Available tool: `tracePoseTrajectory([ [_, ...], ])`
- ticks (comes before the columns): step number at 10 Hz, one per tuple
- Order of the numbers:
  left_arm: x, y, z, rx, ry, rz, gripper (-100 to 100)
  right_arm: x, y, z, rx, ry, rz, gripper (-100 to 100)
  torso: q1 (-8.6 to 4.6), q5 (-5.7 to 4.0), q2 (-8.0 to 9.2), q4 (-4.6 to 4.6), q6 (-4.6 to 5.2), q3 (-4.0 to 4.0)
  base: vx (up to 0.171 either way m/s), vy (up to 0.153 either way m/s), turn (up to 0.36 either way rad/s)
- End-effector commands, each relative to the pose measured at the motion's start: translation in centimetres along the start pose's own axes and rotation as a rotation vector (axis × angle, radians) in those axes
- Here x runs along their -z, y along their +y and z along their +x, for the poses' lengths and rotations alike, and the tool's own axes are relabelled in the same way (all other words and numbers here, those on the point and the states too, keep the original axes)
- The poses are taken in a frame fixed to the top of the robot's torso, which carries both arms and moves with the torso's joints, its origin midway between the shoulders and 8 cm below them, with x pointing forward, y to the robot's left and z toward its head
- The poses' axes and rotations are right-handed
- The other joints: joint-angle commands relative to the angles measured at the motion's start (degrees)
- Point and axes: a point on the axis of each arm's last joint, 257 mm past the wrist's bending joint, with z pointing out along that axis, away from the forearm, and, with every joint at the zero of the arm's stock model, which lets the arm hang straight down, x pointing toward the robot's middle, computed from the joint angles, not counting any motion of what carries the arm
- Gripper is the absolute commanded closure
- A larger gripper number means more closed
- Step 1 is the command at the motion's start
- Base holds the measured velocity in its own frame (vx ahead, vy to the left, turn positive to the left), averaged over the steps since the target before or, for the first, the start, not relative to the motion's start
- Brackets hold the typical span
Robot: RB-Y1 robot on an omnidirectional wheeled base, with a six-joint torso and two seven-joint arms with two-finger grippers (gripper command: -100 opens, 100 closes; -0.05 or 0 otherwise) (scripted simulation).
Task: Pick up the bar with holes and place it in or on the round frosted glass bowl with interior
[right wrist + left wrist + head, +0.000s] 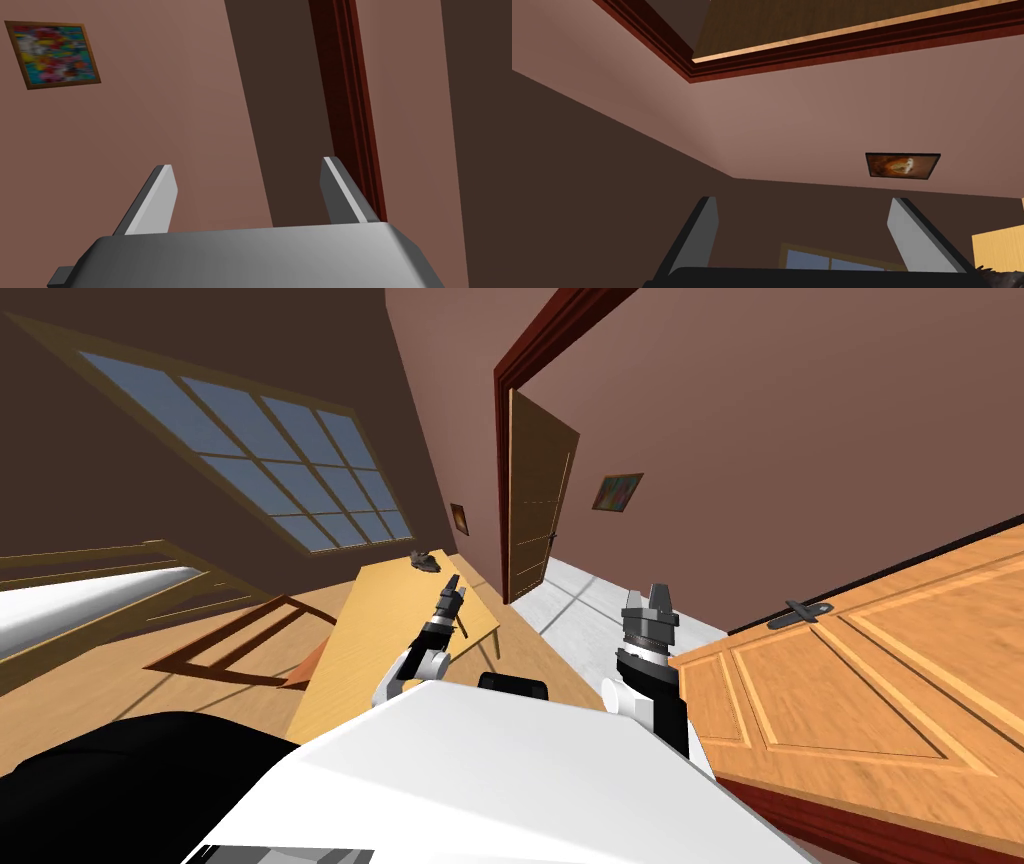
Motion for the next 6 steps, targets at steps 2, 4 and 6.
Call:
tracePoseTrajectory([
  [2, -0.3, 3.0, -0.8, -0.045, 0.024, -0.076, -100, 0.0, 0.0, 0.0, 0.000, 0.000, 0.000, 0, 0.01, 0.00, -0.01, 0.00, -0.03, 0.00, -0.007, 0.000, -0.056],
  [4, -0.2, 6.8, -1.5, -0.102, 0.052, -0.169, -100, 0.0, 0.0, 0.0, 0.000, 0.000, 0.000, 0, 0.01, 0.00, -0.01, 0.00, -0.01, -0.01, -0.012, 0.002, -0.143],
  [6, 0.0, 9.1, -2.0, -0.134, 0.067, -0.230, -100, 0.0, 0.0, 0.0, 0.000, 0.000, 0.000, 0, 0.02, 0.00, 0.00, 0.01, -0.03, 0.01, -0.010, 0.004, -0.061],
])
